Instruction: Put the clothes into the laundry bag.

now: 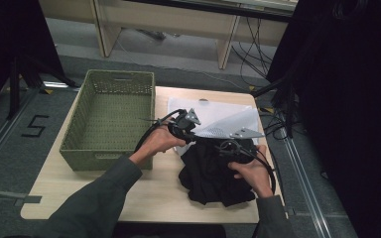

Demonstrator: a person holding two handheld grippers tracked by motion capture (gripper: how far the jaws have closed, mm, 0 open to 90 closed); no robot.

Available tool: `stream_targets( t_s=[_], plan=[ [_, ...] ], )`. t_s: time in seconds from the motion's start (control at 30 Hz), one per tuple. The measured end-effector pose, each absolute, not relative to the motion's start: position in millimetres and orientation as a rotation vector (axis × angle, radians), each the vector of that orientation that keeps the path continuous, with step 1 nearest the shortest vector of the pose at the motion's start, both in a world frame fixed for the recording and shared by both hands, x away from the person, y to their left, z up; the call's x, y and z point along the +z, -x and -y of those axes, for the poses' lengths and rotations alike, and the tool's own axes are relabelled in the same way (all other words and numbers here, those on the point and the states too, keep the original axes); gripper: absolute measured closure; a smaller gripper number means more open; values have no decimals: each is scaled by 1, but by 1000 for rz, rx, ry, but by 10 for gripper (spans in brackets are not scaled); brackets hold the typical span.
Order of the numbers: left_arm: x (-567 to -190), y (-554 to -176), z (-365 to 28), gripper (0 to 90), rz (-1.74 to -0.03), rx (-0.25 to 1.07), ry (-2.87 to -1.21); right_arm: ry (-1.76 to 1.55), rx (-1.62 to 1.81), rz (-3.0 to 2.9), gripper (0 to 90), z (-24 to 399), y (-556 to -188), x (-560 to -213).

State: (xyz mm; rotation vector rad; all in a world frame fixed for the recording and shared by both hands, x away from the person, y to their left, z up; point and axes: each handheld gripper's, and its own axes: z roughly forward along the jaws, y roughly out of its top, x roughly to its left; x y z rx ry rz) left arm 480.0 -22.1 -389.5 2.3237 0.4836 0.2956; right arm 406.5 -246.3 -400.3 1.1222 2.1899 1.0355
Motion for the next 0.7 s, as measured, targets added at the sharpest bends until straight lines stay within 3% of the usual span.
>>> stream_targets(
  t_s=[0.17, 0.33, 0.37, 0.4, 0.47, 0.7],
  plan=[
    [-389, -482, 21, 876, -493, 297, -2318, -1072, 1129, -2297, 404, 223, -377, -390],
    [-390, -482, 22, 877, -495, 295, -2320, -1071, 925, -2429, 381, 188, -380, -434],
    [-390, -481, 22, 878, -493, 293, -2318, -1060, 849, -2460, 410, 180, -384, -450],
    [-391, -479, 24, 878, -511, 287, -2298, -1010, 765, -2483, 617, 173, -390, -461],
    [-391, -478, 23, 878, -497, 303, -2310, -954, 745, -2466, 826, 176, -402, -460],
    [-384, -470, 23, 881, -465, 284, -2294, -964, 722, -2137, 862, 219, -445, -418]
  ],
)
